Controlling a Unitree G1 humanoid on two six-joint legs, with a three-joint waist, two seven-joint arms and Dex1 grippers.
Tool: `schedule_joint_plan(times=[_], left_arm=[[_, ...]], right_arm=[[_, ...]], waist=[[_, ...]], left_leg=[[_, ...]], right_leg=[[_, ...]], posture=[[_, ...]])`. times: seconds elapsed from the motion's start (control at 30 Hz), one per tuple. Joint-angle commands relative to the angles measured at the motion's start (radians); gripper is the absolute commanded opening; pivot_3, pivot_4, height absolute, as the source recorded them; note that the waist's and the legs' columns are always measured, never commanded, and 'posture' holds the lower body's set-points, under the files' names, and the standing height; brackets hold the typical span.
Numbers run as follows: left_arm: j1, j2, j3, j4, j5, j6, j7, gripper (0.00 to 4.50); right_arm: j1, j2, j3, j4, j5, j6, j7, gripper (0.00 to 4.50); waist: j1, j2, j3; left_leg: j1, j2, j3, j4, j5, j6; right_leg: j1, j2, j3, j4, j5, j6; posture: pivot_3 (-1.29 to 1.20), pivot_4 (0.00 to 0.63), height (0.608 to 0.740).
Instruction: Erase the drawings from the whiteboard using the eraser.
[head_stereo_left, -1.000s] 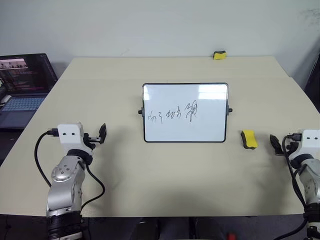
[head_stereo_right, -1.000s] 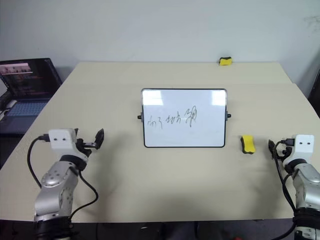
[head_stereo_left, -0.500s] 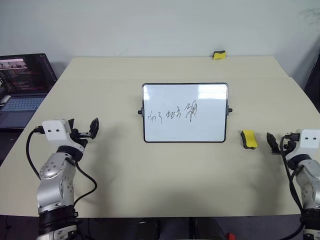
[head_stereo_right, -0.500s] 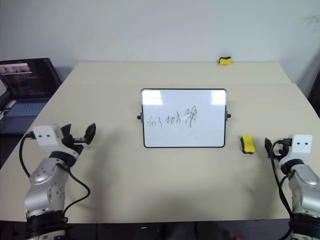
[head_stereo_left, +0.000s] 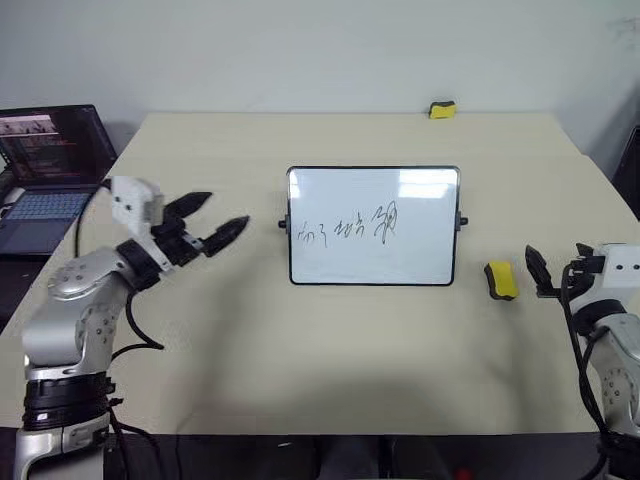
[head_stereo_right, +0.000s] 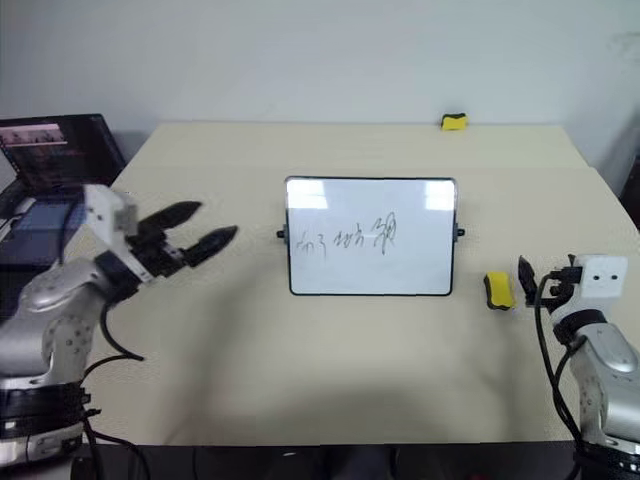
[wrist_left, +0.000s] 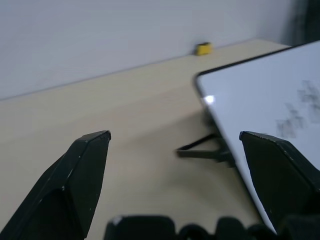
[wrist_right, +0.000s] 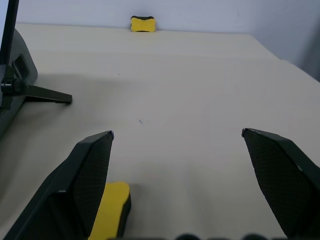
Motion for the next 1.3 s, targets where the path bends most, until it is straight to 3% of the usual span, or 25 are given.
schedule_joint_plan(times=[0.03, 0.2, 0.33, 0.5, 0.77, 1.3], left_arm=[[-0.061, 0.009, -0.072, -0.056, -0.03, 0.012, -0.106, 4.5], [-0.108, 0.034, -0.19, -0.061, -0.009, -0.013, -0.288, 4.5], [-0.143, 0.046, -0.274, -0.051, 0.015, -0.043, -0.416, 4.5], [-0.194, 0.04, -0.326, -0.043, 0.049, -0.067, -0.48, 4.5], [-0.321, -0.051, -0.411, -0.001, 0.138, -0.027, -0.409, 4.5], [-0.344, -0.128, -0.456, -0.03, 0.118, 0.011, -0.457, 4.5]], right_arm=[[0.028, -0.059, -0.057, -0.158, 0.07, 0.137, 0.007, 4.48], [0.082, -0.144, -0.093, -0.361, 0.19, 0.458, -0.024, 4.48], [0.047, -0.099, -0.096, -0.448, 0.309, 0.642, -0.088, 4.48], [-0.018, -0.032, -0.053, -0.428, 0.309, 0.722, -0.18, 4.48], [-0.119, 0.022, 0.011, -0.28, 0.203, 0.656, -0.238, 4.48], [-0.189, 0.042, 0.081, -0.132, 0.132, 0.588, -0.18, 4.48]], waist=[[-0.002, 0.0, 0.0], [-0.005, 0.0, 0.0], [-0.004, 0.0, 0.0], [-0.002, 0.0, 0.0], [-0.001, 0.0, 0.0], [-0.004, 0.0, 0.0]], left_leg=[[0.0, 0.0, 0.0, 0.0, 0.0, 0.0], [0.0, 0.0, 0.001, 0.0, 0.0, 0.0], [0.0, 0.001, 0.001, 0.0, -0.001, 0.002], [0.0, 0.001, 0.0, 0.0, -0.002, 0.003], [-0.001, 0.001, 0.001, 0.0, -0.002, 0.003], [-0.001, 0.001, 0.002, 0.001, -0.001, 0.002]], right_leg=[[0.0, 0.0, 0.0, 0.0, 0.0, 0.0], [0.0, 0.001, 0.0, 0.0, 0.0, 0.0], [0.0, 0.001, 0.0, -0.001, 0.0, 0.0], [0.001, 0.001, 0.0, -0.002, 0.0, 0.0], [0.0, 0.001, -0.001, -0.002, 0.0, 0.0], [0.0, 0.001, -0.002, -0.001, 0.0, 0.0]], posture=[[0.0, 0.15, 0.74], [0.0, 0.15, 0.74], [0.0, 0.15, 0.74], [0.0, 0.15, 0.74], [0.0, 0.15, 0.74], [0.0, 0.15, 0.74]])
